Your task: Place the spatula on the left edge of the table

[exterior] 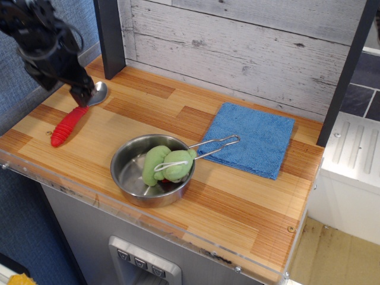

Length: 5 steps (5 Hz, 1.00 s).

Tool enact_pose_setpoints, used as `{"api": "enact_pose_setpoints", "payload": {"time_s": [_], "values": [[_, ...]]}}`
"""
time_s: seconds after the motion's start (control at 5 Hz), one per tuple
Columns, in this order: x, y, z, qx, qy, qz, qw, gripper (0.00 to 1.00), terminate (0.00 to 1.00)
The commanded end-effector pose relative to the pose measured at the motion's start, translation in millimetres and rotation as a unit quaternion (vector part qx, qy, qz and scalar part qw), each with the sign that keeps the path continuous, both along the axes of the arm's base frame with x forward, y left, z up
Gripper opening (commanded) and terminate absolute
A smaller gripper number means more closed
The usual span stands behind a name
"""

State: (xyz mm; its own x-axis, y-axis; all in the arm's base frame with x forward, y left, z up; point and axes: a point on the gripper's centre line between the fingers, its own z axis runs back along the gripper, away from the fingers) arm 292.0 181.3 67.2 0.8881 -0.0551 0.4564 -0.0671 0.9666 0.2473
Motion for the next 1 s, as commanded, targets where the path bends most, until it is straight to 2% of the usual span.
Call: {"api": "enact_pose_setpoints", "payload": {"time_s": [0.0,0.6,0.8], "values": [[-5.9,6.4,51.3,-0.020,-0.116,-0.022,0.9928,1.00,0.00],[-5.9,6.4,51.3,-0.020,-0.116,-0.022,0.9928,1.00,0.00],[-5.9,6.4,51.3,-0.020,-0.116,-0.022,0.9928,1.00,1.00]]}}
